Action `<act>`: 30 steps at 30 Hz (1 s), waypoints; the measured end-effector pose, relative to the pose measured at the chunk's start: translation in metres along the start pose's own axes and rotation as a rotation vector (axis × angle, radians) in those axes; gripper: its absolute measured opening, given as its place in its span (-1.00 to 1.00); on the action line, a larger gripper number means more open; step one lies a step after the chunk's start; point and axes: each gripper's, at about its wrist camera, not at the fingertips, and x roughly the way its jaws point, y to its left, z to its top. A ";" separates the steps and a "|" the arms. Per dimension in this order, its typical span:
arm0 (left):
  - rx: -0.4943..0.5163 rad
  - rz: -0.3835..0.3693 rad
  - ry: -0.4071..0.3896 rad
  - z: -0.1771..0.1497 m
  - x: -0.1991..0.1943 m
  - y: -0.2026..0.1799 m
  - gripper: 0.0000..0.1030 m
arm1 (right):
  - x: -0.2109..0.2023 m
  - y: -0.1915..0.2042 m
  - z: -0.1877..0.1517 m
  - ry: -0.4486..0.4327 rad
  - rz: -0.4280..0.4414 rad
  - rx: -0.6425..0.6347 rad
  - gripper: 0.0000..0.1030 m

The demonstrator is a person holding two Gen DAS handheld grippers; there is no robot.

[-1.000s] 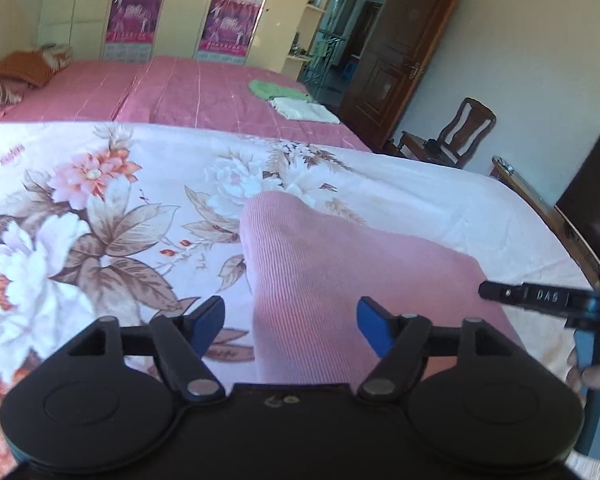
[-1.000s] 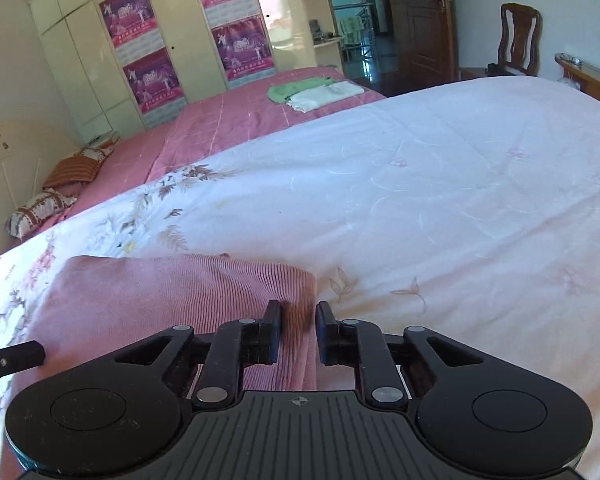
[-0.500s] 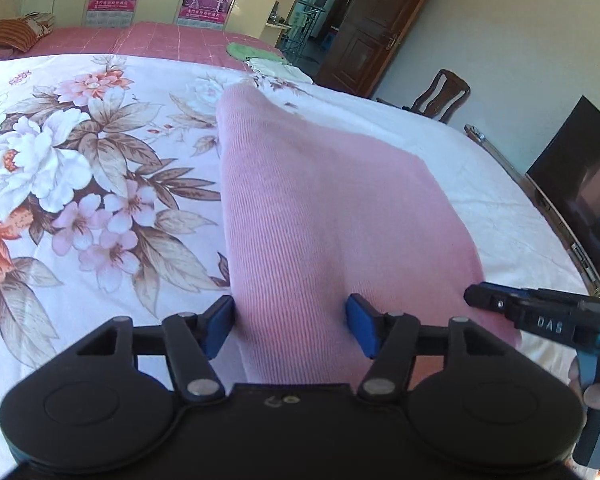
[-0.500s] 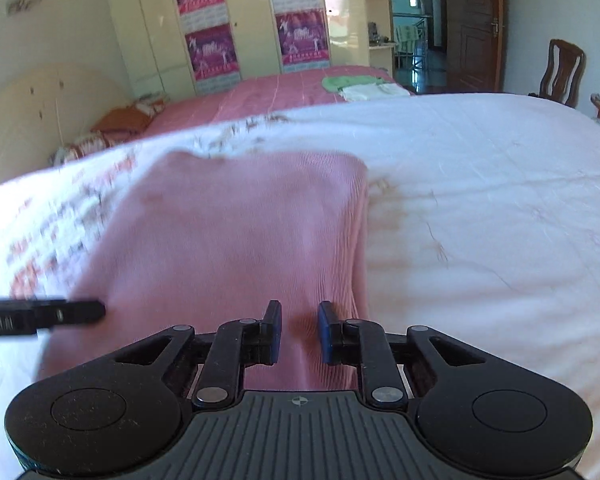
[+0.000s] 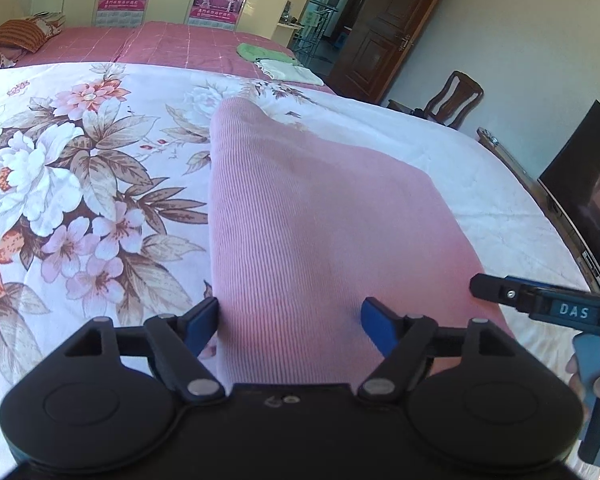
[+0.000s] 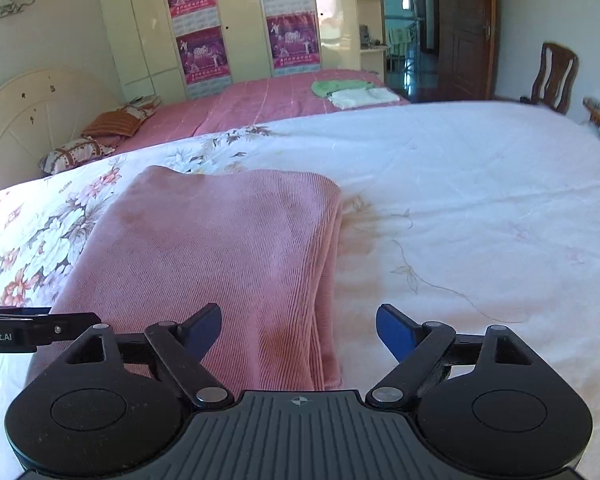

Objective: Fold small clothes
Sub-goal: 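Grasp the sweatshirt end with the right tool and lift it, then fold the lifted end over the bundle with the right tool and lower it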

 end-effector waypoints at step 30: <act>-0.018 -0.171 -0.124 0.038 -0.037 0.020 -0.44 | -0.006 0.034 0.031 -0.017 0.327 0.149 -0.61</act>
